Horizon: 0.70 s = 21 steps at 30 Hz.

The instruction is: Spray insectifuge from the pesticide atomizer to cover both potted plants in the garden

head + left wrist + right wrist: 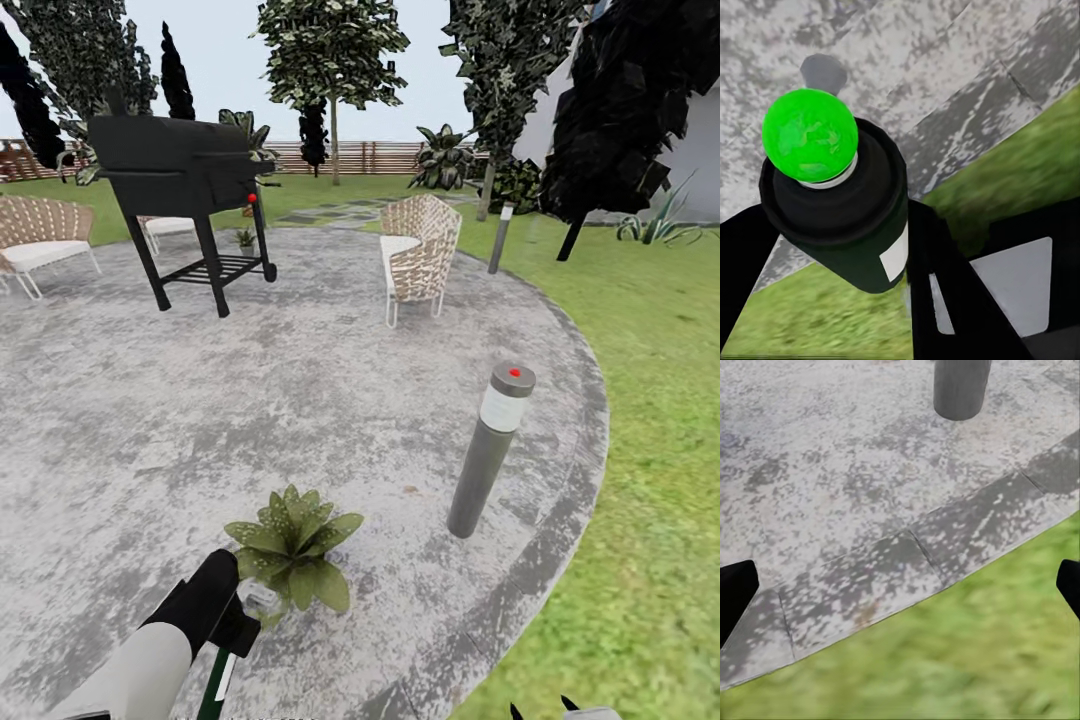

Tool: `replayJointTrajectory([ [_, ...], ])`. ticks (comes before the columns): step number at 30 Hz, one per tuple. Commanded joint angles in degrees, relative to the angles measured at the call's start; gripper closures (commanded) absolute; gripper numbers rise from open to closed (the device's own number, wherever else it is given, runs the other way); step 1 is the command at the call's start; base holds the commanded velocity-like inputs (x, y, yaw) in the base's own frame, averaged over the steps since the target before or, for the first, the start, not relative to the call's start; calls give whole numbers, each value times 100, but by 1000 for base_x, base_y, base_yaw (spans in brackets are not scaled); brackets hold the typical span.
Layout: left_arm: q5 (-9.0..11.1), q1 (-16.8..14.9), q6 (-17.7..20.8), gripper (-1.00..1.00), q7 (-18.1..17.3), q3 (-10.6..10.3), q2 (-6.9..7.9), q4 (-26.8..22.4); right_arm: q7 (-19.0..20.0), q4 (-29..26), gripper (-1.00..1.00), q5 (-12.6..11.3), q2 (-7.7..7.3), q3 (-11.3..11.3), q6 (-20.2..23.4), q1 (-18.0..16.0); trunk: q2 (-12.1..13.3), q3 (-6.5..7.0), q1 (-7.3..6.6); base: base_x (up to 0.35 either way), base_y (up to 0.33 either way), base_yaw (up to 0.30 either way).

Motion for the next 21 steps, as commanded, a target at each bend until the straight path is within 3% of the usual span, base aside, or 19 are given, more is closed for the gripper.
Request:
replayJointTrajectory([
  [1,-70,-4,19,100,-42,43,6,2,49,-2,-100,13,0,-45,-12,-3,-2,-5,-1,0,-1,278],
  [5,-79,-4,22,100,-46,35,114,17,49,-2,-100,13,7,-42,-12,-3,-2,-5,-1,0,0,278],
  [12,-73,-4,21,100,-42,2,83,61,49,1,-100,13,9,-48,-12,-3,-2,-5,-1,28,-9,88],
  [17,-78,-4,13,100,-47,15,66,88,49,5,-100,13,13,-45,-12,-3,-2,-5,-1,94,-143,13],
  [21,-61,-4,13,100,-47,15,62,85,49,4,-100,13,17,-42,-12,-4,-2,-5,-1,1,-259,203],
])
